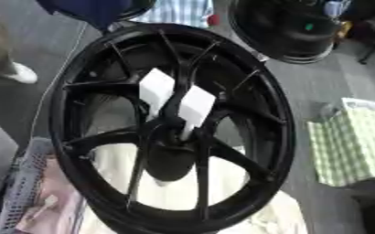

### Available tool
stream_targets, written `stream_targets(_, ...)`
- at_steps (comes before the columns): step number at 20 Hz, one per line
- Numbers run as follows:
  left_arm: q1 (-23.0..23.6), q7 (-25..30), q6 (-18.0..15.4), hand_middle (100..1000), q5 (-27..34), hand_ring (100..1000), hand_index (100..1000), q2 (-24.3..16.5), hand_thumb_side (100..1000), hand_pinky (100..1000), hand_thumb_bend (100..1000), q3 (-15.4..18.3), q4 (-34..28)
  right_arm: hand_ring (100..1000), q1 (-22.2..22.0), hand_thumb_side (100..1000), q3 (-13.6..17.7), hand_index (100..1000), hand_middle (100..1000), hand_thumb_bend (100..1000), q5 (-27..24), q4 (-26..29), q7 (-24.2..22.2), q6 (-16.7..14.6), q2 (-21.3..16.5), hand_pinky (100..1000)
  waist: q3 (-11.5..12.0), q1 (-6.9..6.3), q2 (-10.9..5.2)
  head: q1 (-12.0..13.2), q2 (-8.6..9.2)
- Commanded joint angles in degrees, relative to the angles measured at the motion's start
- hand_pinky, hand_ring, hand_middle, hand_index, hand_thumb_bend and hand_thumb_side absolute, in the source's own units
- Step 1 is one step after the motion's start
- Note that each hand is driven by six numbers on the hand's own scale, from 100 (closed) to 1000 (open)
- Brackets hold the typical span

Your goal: Pull the pin out of the wheel hub.

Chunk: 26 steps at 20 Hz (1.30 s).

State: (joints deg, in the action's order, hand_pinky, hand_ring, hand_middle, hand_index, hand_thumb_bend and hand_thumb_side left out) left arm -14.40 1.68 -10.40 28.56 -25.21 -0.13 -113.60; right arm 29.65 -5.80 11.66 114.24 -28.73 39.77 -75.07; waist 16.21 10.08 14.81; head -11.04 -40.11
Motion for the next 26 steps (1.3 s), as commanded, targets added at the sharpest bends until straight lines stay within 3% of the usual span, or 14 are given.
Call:
stream_targets(1, -0.89, 0.38, -0.13, 627, 0.38, 681, 821, -0.50, 647, 825, 100, 0.08, -0.99, 848, 0.17, 155, -0.53, 818, 803, 100, -0.67, 0.35, 0.47, -1.27, -1.23, 870, 0.24, -0.43, -0.89, -0.64, 1.00)
stream_targets(5, -1.07, 0.57, -0.03, 628, 0.62, 681, 821, -0.30, 648, 825, 100, -0.01, -0.99, 856, 0.49, 152, -2.12, 826, 815, 100, -0.36, 0.35, 1.42, -3.11, -1.10, 873, 0.68, -0.50, -0.70, -1.17, 1.55)
stream_targets(13, -0.97, 0.66, 0.23, 628, 0.83, 682, 821, -0.09, 648, 826, 100, -0.07, -0.99, 865, 2.70, 201, -5.53, 848, 824, 100, -2.35, 0.35, 1.19, -3.80, -0.27, 865, 1.00, -0.58, -0.95, -3.15, 1.81)
stream_targets(26, -1.45, 1.07, 0.48, 629, 1.32, 683, 822, 0.25, 649, 827, 100, -0.31, -0.99, 877, 6.01, 160, -10.91, 867, 829, 100, -6.25, 0.35, 2.67, -7.64, 1.50, 864, 2.68, -0.46, -0.85, -6.73, 2.18)
